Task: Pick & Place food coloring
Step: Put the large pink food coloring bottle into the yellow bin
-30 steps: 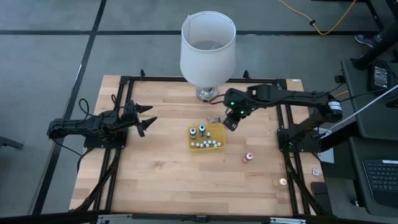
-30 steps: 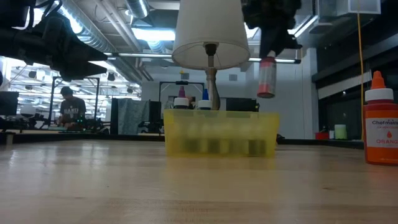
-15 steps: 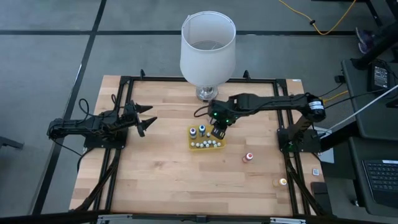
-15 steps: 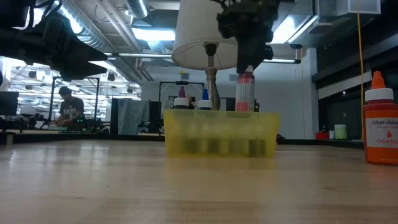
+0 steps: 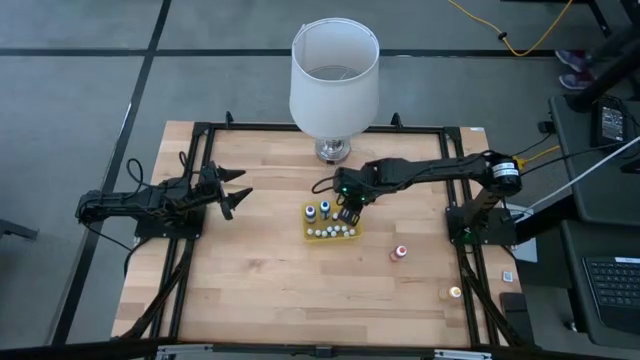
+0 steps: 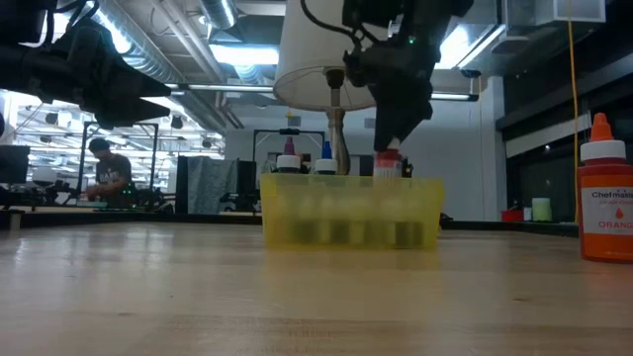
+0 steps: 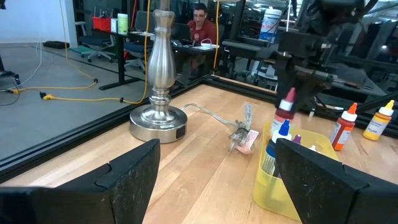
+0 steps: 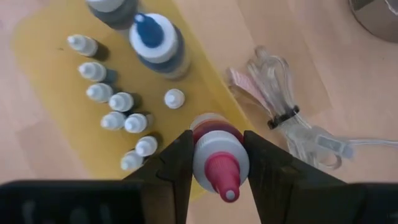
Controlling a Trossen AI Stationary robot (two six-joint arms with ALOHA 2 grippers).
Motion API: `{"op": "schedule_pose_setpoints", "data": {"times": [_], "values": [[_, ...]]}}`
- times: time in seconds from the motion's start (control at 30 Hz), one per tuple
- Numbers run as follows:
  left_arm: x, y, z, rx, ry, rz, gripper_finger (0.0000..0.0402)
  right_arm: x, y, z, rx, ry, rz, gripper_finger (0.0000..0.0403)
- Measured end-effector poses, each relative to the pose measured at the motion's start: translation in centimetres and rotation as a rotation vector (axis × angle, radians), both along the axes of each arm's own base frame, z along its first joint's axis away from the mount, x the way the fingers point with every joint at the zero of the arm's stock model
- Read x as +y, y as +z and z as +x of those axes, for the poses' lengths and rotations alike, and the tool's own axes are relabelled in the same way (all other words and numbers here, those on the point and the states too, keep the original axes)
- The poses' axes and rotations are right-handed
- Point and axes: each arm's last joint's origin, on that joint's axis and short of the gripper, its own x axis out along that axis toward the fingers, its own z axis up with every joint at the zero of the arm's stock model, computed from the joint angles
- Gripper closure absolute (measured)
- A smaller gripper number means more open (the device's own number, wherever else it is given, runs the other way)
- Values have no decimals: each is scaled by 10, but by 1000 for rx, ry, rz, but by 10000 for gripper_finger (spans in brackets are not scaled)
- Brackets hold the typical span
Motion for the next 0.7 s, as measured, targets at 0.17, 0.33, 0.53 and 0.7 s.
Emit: {"op": "schedule_pose_setpoints", "data": {"times": [0.17, 0.33, 0.53, 0.7], "values": [[0, 0, 0, 0, 0, 0, 90, -2, -9, 1, -25, 13, -16, 272], [0, 0, 0, 0, 0, 0, 90, -3, -18, 1, -42, 9, -27, 272], [0, 0, 0, 0, 0, 0, 90, -4, -24, -2, -26, 6, -27, 272], [0, 0, 0, 0, 0, 0, 90, -6, -29, -5, -8, 1, -28, 271]]}}
